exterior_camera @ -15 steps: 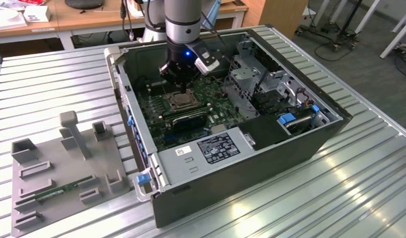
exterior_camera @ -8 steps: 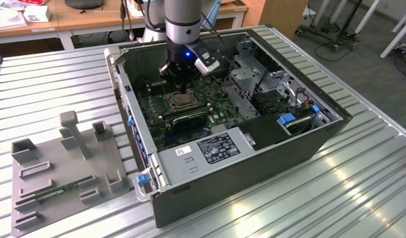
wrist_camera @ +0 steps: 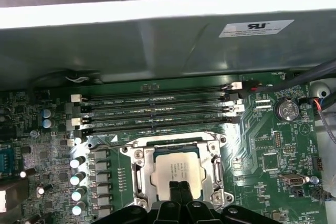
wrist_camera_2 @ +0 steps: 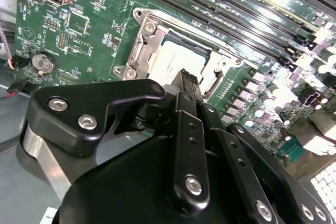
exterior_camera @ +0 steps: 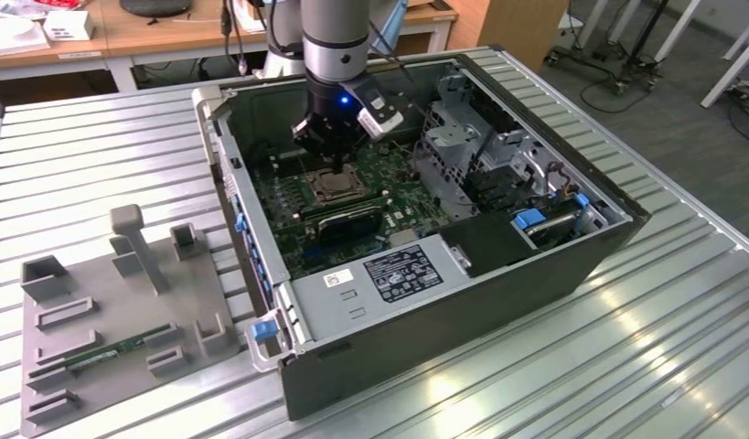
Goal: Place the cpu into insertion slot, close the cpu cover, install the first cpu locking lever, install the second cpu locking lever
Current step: 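Install the first cpu locking lever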
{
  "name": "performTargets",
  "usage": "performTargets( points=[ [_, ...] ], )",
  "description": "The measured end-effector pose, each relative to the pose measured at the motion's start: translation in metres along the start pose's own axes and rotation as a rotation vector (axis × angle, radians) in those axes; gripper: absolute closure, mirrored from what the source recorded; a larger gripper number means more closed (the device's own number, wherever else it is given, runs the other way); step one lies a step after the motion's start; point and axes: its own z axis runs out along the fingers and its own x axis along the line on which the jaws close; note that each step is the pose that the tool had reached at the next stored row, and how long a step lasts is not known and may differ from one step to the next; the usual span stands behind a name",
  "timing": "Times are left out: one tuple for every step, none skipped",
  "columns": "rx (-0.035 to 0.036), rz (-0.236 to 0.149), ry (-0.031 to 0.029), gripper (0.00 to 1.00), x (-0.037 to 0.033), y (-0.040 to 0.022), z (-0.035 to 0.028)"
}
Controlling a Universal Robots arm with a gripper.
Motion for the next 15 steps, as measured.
performTargets(
  points=[
    [0.0001, 0.000, 0.0000, 0.89, 0.0013, -0.0001, -0.0001],
    [0.0001, 0.000, 0.0000, 0.89, 0.0029, -0.0003, -0.0002],
    [0.0001, 0.000, 0.0001, 0.89, 0.0043, -0.0004, -0.0003],
    [0.0001, 0.000, 0.0001, 0.89, 0.0059, -0.0006, -0.0004],
    [0.0001, 0.000, 0.0001, 0.89, 0.0075, -0.0008, -0.0005],
    [0.0001, 0.000, 0.0001, 0.89, 0.0093, -0.0010, -0.0006],
    [0.0000, 0.000, 0.0000, 0.89, 0.0112, -0.0011, -0.0007],
    [0.0000, 0.000, 0.0001, 0.89, 0.0135, -0.0014, -0.0009],
    [0.0001, 0.000, 0.0001, 0.89, 0.0159, -0.0016, -0.0010],
    [0.0001, 0.000, 0.0001, 0.89, 0.0185, -0.0019, -0.0012],
    [0.0001, 0.000, 0.0001, 0.89, 0.0219, -0.0022, -0.0014],
    [0.0001, 0.000, 0.0001, 0.89, 0.0248, -0.0025, -0.0016],
    [0.0001, 0.000, 0.0001, 0.89, 0.0276, -0.0028, -0.0017],
    [0.0000, 0.000, 0.0000, 0.89, 0.0300, -0.0031, -0.0018],
    [0.0001, 0.000, 0.0000, 0.89, 0.0324, -0.0033, -0.0020]
  ],
)
